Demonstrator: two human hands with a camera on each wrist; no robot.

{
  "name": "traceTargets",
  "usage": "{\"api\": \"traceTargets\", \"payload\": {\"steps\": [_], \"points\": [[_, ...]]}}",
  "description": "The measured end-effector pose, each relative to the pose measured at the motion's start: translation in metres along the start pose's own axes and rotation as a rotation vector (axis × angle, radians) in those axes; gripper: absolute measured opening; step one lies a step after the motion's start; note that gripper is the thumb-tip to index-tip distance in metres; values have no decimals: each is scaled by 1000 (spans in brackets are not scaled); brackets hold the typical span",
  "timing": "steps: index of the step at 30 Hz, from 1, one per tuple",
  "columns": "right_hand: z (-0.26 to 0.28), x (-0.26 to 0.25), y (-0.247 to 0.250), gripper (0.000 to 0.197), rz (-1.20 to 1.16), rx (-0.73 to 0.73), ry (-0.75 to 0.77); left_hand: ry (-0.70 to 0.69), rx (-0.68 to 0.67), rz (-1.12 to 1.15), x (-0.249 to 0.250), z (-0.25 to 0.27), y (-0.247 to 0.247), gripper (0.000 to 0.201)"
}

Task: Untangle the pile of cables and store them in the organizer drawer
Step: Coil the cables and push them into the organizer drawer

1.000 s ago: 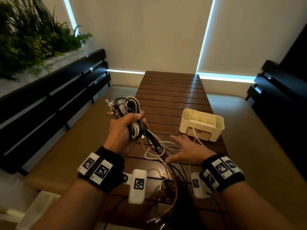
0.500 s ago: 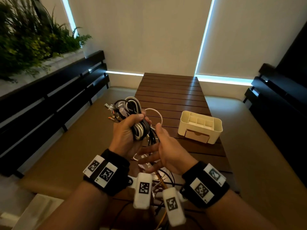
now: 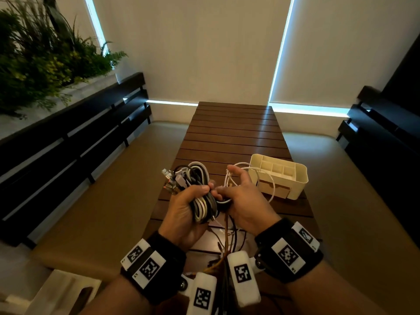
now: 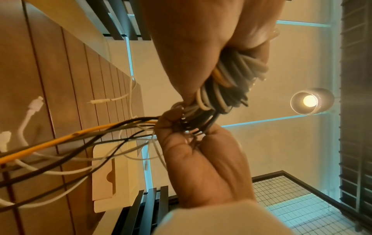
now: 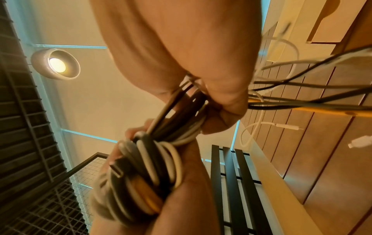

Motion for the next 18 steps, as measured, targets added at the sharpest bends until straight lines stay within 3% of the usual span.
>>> {"api": "traceTargets", "payload": {"steps": [3, 6, 11, 13, 16, 18], "points": [[4, -8, -2, 52, 42, -59, 45, 6, -29, 6, 4, 2, -3, 26], [9, -15, -3, 50, 97, -69, 80, 1, -81, 9, 11, 6, -6, 28], [13, -16, -8, 67, 39, -155, 80, 43, -57, 39, 14, 3, 0, 30], [13, -13, -9, 76, 83, -177, 92, 75, -26, 37, 9, 3, -1, 20], [14, -8, -10, 99, 120, -188, 80, 109, 20, 2, 3, 5, -2, 32], [14, -7, -10, 104, 146, -204, 66, 123, 26, -48, -1, 6, -5, 39]]}}
Point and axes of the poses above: each hand's wrist, its own z-axis away from the middle knuckle, its own y-axis out of the back of the hand, x = y × z, the point moved 7 cm from there along -z, towards the middle knuckle, and after that the axes turned 13 degrees about -z, right-handed, at the moved point
